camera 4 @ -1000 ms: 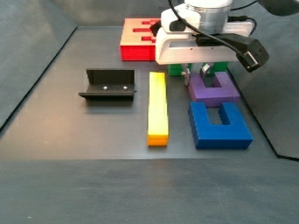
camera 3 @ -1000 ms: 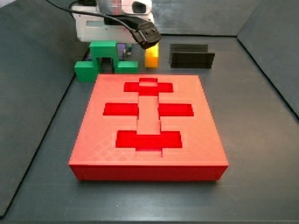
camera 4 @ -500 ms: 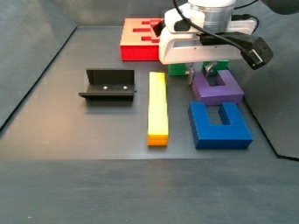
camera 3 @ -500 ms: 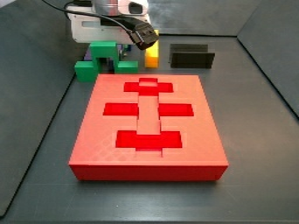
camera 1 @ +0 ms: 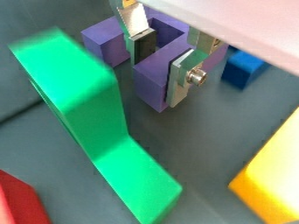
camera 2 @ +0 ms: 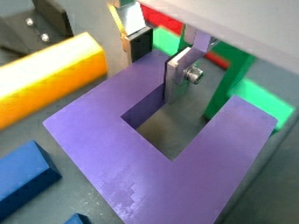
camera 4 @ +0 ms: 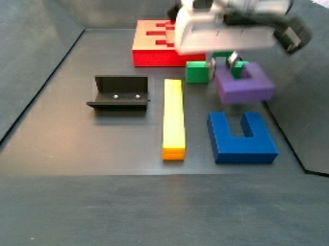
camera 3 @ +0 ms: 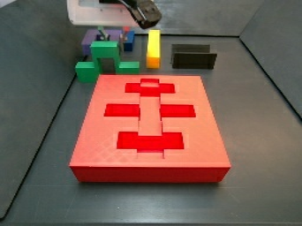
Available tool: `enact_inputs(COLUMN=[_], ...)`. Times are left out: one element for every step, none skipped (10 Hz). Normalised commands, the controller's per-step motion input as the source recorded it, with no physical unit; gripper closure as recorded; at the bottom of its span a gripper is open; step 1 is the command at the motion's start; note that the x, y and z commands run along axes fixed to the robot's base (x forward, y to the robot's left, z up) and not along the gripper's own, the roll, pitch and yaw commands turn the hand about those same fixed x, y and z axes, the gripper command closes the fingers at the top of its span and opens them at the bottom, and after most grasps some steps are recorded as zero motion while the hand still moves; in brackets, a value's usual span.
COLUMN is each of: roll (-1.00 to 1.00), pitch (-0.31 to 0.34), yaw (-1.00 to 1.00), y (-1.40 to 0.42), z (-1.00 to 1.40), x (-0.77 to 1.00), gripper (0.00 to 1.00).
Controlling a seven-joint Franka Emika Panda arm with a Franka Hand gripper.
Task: Pick up the purple object. Move up. Place the purple object on the fixture. Regrasp the purple object. Move to above the board. Insert the purple object.
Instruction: Place the purple object on the fixture.
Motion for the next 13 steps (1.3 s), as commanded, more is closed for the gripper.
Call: enact_inputs(roll=[0.00, 0.07, 0.06, 0.00, -0.35, -0.68, -0.97, -0.96, -0.93, -0.90, -0.89, -0.85, -0.77], pitch=[0.017, 0.023, 0.054, 0.071, 0.011, -0.054, -0.180, -0.231, -0.214, -0.260, -0.329, -0.346, -0.326], yaw=[0.00, 0.00, 0.00, -0.06, -0.09, -0.29, -0.41, -0.40, -0.37, -0.33, -0.28, -0.26, -0.23], y=[0.00, 0.00, 0.00, 0.00, 0.00, 0.00, 0.08, 0.10, 0.10, 0.10, 0.13, 0.12, 0.11], z=[-0.03, -0.05, -0.03, 0.00, 0.45, 0.77, 0.58, 0.58, 0.58, 0.52, 0.42, 0.38, 0.33], x=[0.00, 0.00, 0.00, 0.10, 0.38, 0.51, 0.63, 0.60, 0.69, 0.70, 0.75, 0.77, 0.82], gripper=[1.00, 1.00, 1.00, 1.00, 1.00, 1.00, 1.00, 1.00, 1.00, 1.00, 1.00, 1.00, 1.00])
